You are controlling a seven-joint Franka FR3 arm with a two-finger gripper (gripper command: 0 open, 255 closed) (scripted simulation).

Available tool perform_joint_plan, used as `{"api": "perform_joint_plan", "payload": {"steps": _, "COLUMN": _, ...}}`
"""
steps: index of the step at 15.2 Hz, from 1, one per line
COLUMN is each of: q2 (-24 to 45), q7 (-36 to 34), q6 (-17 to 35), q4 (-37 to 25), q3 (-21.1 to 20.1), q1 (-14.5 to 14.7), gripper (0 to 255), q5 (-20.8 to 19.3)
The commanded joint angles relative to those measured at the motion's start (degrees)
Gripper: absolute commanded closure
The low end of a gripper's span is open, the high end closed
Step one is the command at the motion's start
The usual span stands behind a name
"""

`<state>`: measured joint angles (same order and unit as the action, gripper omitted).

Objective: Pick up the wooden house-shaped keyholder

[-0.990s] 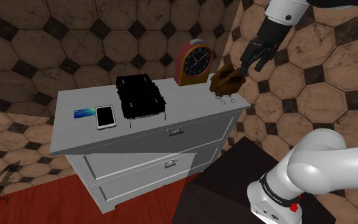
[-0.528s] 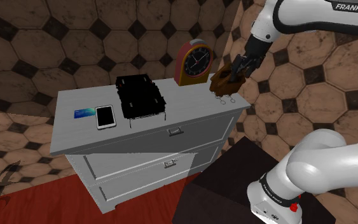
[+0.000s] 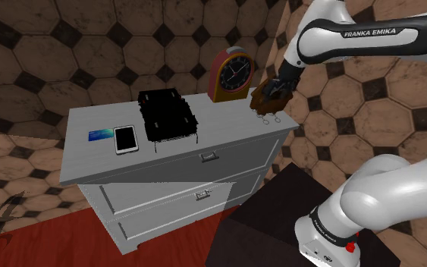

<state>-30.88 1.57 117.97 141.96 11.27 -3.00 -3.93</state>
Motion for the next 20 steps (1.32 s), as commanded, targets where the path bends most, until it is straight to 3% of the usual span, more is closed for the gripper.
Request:
{"api": "perform_joint_plan", "payload": {"steps": 1, "q2": 3.5, "q7": 1.0, "q6": 4.1, "q4": 0.0, "q3": 1.3, "q1": -0.2, "gripper": 0, "q5": -0.1}}
{"api": "perform_joint_plan", "payload": {"steps": 7, "q2": 15.3, "q7": 4.9, "q6": 15.0, "q4": -2.1, "q3": 5.2, "q1": -0.3, "gripper": 0, "q5": 1.5}}
{"api": "perform_joint_plan", "payload": {"steps": 12, "q2": 26.3, "q7": 9.8, "q6": 22.6, "q4": -6.1, "q3": 8.1, "q1": -0.2, "gripper": 0, "q5": 6.0}}
{"api": "perform_joint_plan", "payload": {"steps": 20, "q2": 31.2, "q7": 12.5, "q6": 28.6, "q4": -4.7, "q3": 8.3, "q1": -0.1, "gripper": 0, "q5": 9.2}}
